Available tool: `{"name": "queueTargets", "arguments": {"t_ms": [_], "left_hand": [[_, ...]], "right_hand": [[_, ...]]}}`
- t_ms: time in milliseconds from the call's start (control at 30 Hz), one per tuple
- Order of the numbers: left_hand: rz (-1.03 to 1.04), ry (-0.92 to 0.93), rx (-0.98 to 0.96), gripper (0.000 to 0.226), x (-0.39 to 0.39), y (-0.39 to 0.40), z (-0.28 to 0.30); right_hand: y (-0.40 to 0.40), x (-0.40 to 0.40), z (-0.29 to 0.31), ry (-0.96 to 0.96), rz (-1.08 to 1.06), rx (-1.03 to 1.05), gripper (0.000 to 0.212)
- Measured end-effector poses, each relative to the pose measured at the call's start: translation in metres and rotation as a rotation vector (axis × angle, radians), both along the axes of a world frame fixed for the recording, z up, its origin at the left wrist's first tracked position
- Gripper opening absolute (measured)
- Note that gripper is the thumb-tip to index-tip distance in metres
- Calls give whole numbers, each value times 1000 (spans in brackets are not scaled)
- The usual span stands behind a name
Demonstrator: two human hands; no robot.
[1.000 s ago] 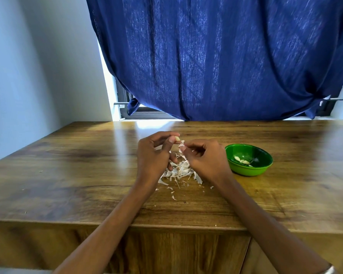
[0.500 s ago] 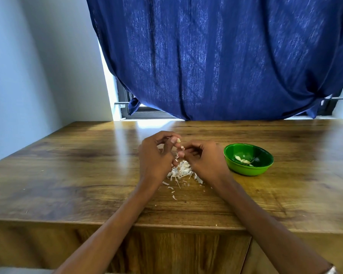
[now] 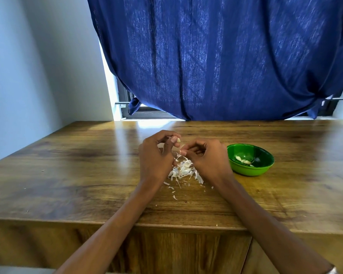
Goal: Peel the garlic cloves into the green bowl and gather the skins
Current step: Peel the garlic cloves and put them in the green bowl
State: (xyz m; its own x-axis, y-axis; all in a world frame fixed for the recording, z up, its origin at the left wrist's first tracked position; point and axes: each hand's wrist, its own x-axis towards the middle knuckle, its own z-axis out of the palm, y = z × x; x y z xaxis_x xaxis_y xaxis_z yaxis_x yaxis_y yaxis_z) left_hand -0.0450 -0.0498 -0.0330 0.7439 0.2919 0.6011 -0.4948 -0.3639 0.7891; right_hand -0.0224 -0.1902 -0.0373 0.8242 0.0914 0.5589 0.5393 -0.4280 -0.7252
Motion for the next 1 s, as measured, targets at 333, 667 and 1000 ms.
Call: {"name": "queueTargets", "arguments": {"t_ms": [333, 667, 1000], "left_hand": [[11, 2, 51, 13, 2, 2, -3], [-35, 22, 92, 12, 3, 1, -4], [-80, 16, 6, 20, 1, 0, 0]], "right_hand": [[-1, -1, -1, 45, 2, -58, 17], [-2, 0, 2, 21, 49, 135, 13], [-6, -6, 11, 208, 80, 381, 10]]}}
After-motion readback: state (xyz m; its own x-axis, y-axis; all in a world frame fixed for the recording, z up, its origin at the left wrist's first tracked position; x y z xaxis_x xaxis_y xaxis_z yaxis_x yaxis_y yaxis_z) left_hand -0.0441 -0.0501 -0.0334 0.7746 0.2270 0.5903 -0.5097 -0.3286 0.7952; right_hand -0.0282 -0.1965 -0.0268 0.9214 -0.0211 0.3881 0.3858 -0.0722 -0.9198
